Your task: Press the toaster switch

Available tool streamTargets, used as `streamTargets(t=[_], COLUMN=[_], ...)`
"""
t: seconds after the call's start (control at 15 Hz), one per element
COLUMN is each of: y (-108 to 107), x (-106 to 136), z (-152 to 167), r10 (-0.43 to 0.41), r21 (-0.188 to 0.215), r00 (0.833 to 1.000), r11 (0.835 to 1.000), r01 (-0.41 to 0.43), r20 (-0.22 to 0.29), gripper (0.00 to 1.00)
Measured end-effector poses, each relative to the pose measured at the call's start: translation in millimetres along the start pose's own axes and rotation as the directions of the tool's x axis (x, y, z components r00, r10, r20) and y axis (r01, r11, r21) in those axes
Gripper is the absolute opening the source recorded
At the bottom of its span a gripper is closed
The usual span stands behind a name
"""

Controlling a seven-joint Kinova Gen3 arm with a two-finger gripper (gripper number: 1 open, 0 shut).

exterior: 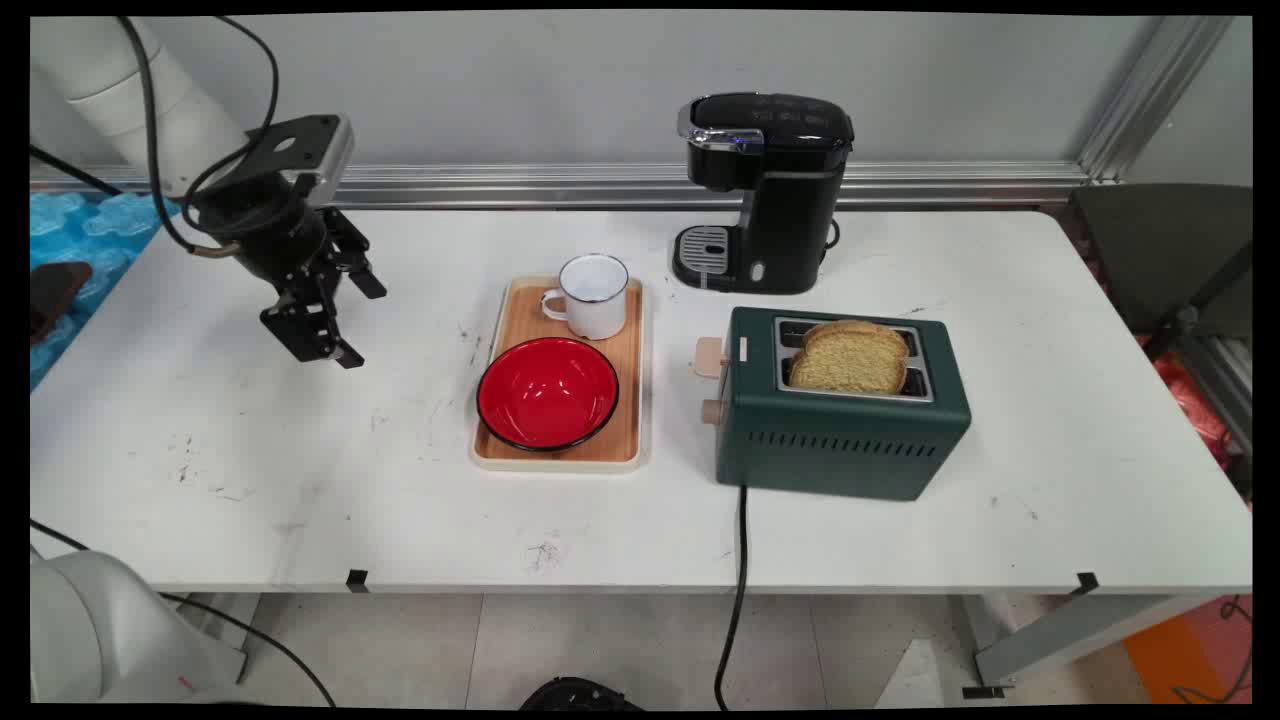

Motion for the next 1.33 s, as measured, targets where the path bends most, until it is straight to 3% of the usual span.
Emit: streamTargets(t=[0.33,0.67,0.73,1.33], y=[-7.7,-14.1,-14.2,0.3], x=[21.0,60.8,68.6,138.8], z=[-0.7,-3.0,-3.3,6.5], r10=[0.006,0.008,0.007,0.004], r21=[-0.007,-0.006,-0.007,-0.039], r00=[0.999,0.994,0.992,0.968], r11=[1.000,1.000,1.000,0.999], r01=[-0.007,-0.009,-0.008,-0.015], r20=[-0.036,-0.111,-0.126,-0.252], gripper=[1.00,1.00,0.00,0.00])
